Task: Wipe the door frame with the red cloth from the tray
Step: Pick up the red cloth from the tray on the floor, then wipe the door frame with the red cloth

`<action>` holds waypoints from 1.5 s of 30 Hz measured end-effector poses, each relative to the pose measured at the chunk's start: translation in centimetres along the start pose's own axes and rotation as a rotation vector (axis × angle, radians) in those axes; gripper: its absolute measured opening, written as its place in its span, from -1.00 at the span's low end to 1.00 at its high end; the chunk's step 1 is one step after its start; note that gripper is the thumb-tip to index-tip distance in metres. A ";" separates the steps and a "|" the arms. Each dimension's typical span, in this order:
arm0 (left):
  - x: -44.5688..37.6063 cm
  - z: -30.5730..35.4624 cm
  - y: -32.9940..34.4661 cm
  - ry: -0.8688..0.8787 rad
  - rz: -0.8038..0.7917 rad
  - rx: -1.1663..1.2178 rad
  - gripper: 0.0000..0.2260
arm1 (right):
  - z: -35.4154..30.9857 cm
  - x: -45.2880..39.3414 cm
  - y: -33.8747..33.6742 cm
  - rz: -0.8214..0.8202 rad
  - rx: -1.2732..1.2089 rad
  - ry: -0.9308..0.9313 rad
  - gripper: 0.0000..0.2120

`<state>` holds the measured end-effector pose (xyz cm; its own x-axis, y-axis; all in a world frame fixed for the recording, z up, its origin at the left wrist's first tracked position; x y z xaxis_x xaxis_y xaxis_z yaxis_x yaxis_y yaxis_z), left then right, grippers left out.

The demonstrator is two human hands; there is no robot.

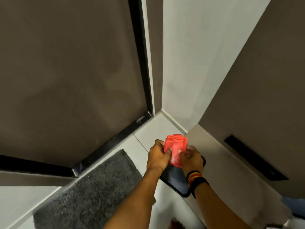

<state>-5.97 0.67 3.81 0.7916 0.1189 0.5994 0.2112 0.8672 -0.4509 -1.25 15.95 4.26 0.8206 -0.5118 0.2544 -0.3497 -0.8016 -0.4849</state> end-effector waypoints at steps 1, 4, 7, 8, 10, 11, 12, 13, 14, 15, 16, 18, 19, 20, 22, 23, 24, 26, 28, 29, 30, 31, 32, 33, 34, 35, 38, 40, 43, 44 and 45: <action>1.3 1.7 -2.1 0.036 0.011 0.024 -0.86 | -2.8 0.8 -0.5 0.013 -0.010 -0.038 -0.94; 5.1 6.9 -8.4 0.163 0.070 0.060 -0.84 | -11.2 2.7 -1.9 0.043 -0.013 -0.135 -0.87; 9.5 12.2 -15.7 0.298 0.164 0.085 -0.81 | -21.0 5.0 -3.7 0.066 -0.037 -0.277 -0.84; 10.7 14.0 -17.8 0.331 0.194 0.096 -0.80 | -24.0 5.6 -4.3 0.075 -0.049 -0.320 -0.84; 13.4 17.5 -22.7 0.406 0.259 0.145 -0.80 | -30.3 7.1 -5.4 0.089 -0.087 -0.418 -0.83; 15.1 19.3 -25.7 0.445 0.298 0.170 -0.80 | -33.9 8.3 -5.8 0.094 -0.108 -0.474 -0.83; 16.4 21.0 -28.3 0.481 0.330 0.192 -0.80 | -37.1 9.2 -6.1 0.101 -0.126 -0.522 -0.82; 17.7 22.4 -30.6 0.510 0.362 0.208 -0.79 | -40.0 10.2 -6.4 0.108 -0.139 -0.567 -0.82; 19.6 24.0 -33.9 0.555 0.403 0.232 -0.79 | -43.9 11.7 -6.5 0.112 -0.157 -0.631 -0.82; 21.2 25.0 -36.4 0.578 0.436 0.243 -0.78 | -46.6 12.9 -6.7 0.113 -0.166 -0.676 -0.82; 22.9 26.0 -39.3 0.612 0.475 0.258 -0.78 | -49.8 14.4 -6.5 0.117 -0.187 -0.729 -0.82; 26.1 27.2 -44.3 0.665 0.548 0.267 -0.78 | -54.9 17.0 -6.0 0.119 -0.210 -0.830 -0.83; 27.6 27.5 -46.3 0.687 0.587 0.275 -0.77 | -56.9 18.4 -5.8 0.115 -0.214 -0.874 -0.82; 29.5 27.0 -49.7 0.703 0.638 0.284 -0.77 | -59.6 20.7 -4.7 0.098 -0.235 -0.934 -0.81; 32.6 26.1 -54.8 0.716 0.716 0.295 -0.73 | -63.5 24.5 -2.9 0.072 -0.266 -1.010 -0.80; 34.1 25.5 -57.2 0.718 0.759 0.294 -0.70 | -65.2 26.4 -2.0 0.055 -0.289 -1.040 -0.80; 36.0 23.9 -60.4 0.713 0.809 0.296 -0.64 | -67.1 29.2 -0.3 0.023 -0.319 -1.086 -0.81; 39.2 21.2 -65.3 0.702 0.875 0.280 -0.46 | -69.6 33.8 2.4 -0.045 -0.359 -1.150 -0.82; 41.9 17.9 -69.5 0.671 0.930 0.232 -0.38 | -71.1 38.2 5.3 -0.118 -0.376 -1.189 -0.83; 43.1 16.1 -71.6 0.660 0.955 0.207 -0.43 | -71.8 40.4 6.9 -0.162 -0.387 -1.202 -0.82; 43.9 14.4 -73.1 0.645 0.959 0.193 -0.50 | -72.0 42.1 8.4 -0.198 -0.391 -1.217 -0.82; 44.8 12.6 -74.9 0.635 0.966 0.192 -0.58 | -72.6 44.1 9.9 -0.233 -0.397 -1.224 -0.82; 45.3 11.0 -75.9 0.623 0.958 0.200 -0.63 | -72.7 45.4 11.2 -0.262 -0.401 -1.225 -0.83; 45.7 9.5 -76.9 0.600 0.958 0.208 -0.67 | -72.7 46.8 12.5 -0.289 -0.398 -1.223 -0.84; 46.0 7.9 -78.0 0.573 0.971 0.206 -0.70 | -72.9 48.1 13.9 -0.309 -0.402 -1.231 -0.85; 46.1 6.5 -78.7 0.542 0.987 0.201 -0.72 | -72.7 49.1 15.1 -0.327 -0.398 -1.235 -0.86; 45.2 2.8 -80.8 0.473 1.035 0.207 -0.75 | -72.1 51.4 18.7 -0.352 -0.386 -1.228 -0.89; 43.9 0.9 -81.9 0.429 1.048 0.212 -0.75 | -71.7 52.0 21.1 -0.347 -0.367 -1.211 -0.89; 41.3 -0.8 -83.3 0.393 1.043 0.210 -0.74 | -71.3 52.1 24.3 -0.323 -0.350 -1.200 -0.90; 40.5 -1.2 -83.6 0.388 1.040 0.214 -0.75 | -71.2 51.9 25.1 -0.309 -0.342 -1.205 -0.90; 39.6 -1.4 -84.0 0.384 1.039 0.211 -0.75 | -71.2 51.6 26.0 -0.289 -0.325 -1.208 -0.91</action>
<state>8.45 -68.18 64.50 0.6587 0.7056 -0.2613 -0.7253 0.5031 -0.4699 -0.20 -53.32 64.39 0.7121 0.1591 -0.6838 -0.0451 -0.9616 -0.2706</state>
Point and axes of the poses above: each hand's wrist, its own x-axis away from the middle knuckle, its own y-axis out of the palm, z = x × y, the point moved 5 cm from there along -x, towards the middle knuckle, and after that the axes turned 12 degrees about -y, right-handed, at the moved point
